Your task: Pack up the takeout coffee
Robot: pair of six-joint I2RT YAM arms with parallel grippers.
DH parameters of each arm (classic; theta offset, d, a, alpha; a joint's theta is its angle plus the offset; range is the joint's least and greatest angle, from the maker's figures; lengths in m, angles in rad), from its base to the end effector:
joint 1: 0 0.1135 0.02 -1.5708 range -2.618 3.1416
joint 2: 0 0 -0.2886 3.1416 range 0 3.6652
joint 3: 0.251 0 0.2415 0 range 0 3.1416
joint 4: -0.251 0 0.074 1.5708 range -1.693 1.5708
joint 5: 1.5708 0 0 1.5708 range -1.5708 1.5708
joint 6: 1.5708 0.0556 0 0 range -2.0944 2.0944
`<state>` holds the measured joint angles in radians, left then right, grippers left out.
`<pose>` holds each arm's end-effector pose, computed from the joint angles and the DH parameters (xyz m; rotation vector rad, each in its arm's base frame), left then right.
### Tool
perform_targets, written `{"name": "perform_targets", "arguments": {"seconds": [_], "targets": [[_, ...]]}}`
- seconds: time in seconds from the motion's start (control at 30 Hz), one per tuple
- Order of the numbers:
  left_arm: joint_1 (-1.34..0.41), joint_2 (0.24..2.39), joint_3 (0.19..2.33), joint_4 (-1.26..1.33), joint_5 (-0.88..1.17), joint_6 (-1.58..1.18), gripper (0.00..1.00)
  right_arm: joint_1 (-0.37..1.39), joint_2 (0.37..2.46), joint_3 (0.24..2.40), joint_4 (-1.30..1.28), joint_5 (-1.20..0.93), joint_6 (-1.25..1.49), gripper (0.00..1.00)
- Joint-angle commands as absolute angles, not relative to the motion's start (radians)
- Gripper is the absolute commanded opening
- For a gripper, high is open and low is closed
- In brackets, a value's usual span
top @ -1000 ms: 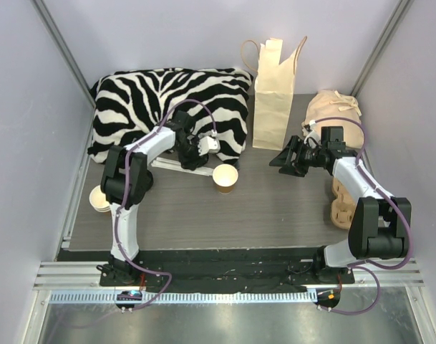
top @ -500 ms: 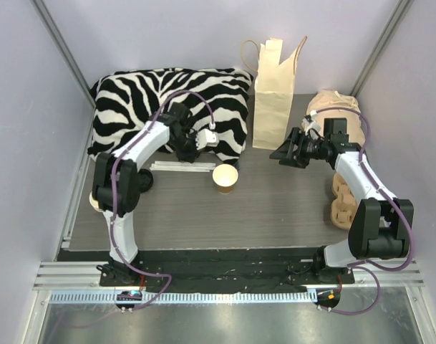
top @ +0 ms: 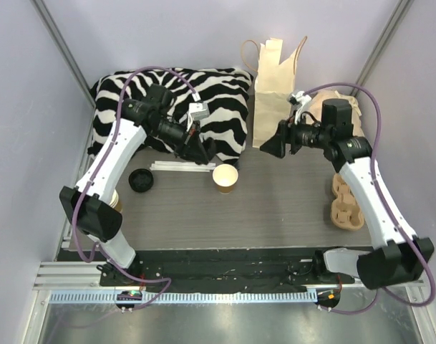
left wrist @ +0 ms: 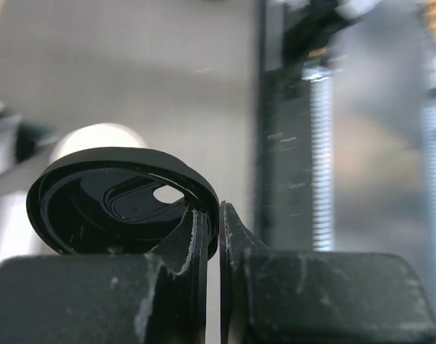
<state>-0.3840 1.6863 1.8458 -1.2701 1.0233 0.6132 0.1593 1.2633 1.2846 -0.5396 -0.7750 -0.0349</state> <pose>0.2793 -0.1641 0.4043 1.3709 1.8826 -1.2262 0.2545 0.0803 0.3972 -0.6608 1.9300 0.8803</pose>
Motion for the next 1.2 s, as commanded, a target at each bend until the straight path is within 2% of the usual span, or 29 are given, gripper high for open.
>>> {"name": "perform_targets", "arguments": {"seconds": [0.0, 0.1, 0.2, 0.37, 0.57, 0.73, 1.03, 1.07, 1.13, 1.17], "targets": [[-0.474, 1.605, 1.754, -1.427, 1.368, 0.396, 0.00, 0.291, 1.053, 1.255, -0.477, -0.770, -0.363, 0.77], [-0.570, 1.540, 1.666, -1.347, 1.390, 0.308, 0.00, 0.412, 0.928, 1.163, -0.402, -0.730, -0.486, 0.89], [-0.627, 1.513, 1.620, -1.420, 1.361, 0.375, 0.01, 0.483, 0.884, 1.135, -0.411, -0.712, -0.567, 0.94], [-0.669, 1.540, 1.650, -1.630, 1.371, 0.635, 0.04, 0.630, 0.899, 1.184, -0.644, -0.718, -0.712, 0.95], [-0.730, 1.534, 1.658, -1.663, 1.356, 0.715, 0.05, 0.834, 0.884, 1.127, -0.583, -0.640, -0.631, 0.95], [-0.799, 1.526, 1.628, -1.663, 1.322, 0.721, 0.05, 0.884, 0.940, 1.124, -0.552, -0.604, -0.646, 0.94], [-0.793, 1.506, 1.657, -1.661, 1.321, 0.742, 0.04, 0.910, 0.922, 1.065, -0.551, -0.606, -0.606, 0.67], [-0.787, 1.506, 1.654, -1.663, 1.328, 0.745, 0.04, 0.913, 0.910, 1.057, -0.526, -0.607, -0.591, 0.59], [-0.781, 1.509, 1.651, -1.663, 1.333, 0.752, 0.04, 0.917, 0.904, 1.040, -0.487, -0.603, -0.526, 0.50], [-0.772, 1.512, 1.652, -1.663, 1.336, 0.753, 0.04, 0.917, 0.900, 1.035, -0.482, -0.600, -0.514, 0.38]]}}
